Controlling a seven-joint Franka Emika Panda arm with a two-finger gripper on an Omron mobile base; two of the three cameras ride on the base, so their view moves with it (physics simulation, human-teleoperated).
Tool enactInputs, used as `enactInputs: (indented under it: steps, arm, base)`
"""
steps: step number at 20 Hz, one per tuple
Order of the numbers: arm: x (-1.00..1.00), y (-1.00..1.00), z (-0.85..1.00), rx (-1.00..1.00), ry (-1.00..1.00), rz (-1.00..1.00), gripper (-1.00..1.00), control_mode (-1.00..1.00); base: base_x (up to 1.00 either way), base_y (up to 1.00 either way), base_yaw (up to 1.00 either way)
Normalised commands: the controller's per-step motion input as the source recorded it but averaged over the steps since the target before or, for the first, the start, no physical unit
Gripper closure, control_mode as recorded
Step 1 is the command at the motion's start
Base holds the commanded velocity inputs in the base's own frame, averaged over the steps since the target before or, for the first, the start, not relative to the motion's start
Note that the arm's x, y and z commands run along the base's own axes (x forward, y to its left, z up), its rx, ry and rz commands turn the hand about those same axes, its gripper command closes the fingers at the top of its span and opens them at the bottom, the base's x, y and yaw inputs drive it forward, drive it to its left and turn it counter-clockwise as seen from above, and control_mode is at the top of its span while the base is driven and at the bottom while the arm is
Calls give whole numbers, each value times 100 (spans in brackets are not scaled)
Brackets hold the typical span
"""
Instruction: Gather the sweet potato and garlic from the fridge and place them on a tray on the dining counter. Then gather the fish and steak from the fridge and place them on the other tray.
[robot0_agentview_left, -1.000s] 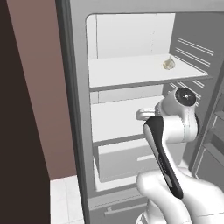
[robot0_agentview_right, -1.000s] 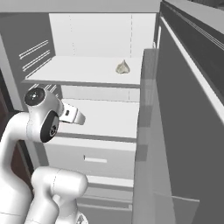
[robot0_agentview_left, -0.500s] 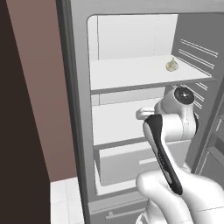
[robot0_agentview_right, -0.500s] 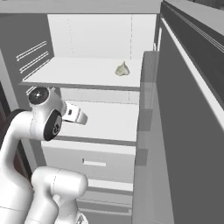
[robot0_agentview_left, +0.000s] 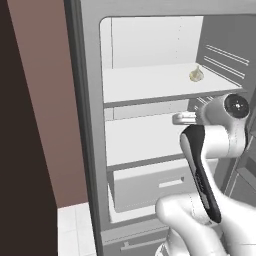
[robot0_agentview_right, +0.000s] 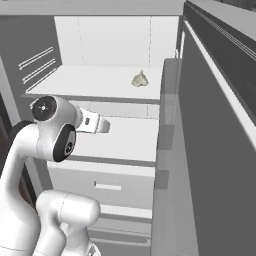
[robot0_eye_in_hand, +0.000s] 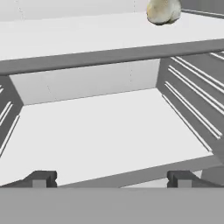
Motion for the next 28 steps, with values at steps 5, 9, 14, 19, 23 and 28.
enactInputs:
  steps: [5,9,14,19,23,28]
  arm:
    - [14,-44,100,-7,0,-7,-100,-100]
    - [18,-43,82,-6,0,-7,-100,-100]
    - [51,-29,15,-1,2,-2,-100,-100]
    - [68,-16,-5,0,6,-8,-100,-100]
    - [53,-27,-8,0,0,-9,-100,-100]
    - [55,-22,-20,0,0,-5,-100,-100]
  base:
    - [0,0,0]
    - [0,0,0]
    - [0,0,0]
    - [0,0,0]
    - [0,0,0]
    - [0,0,0]
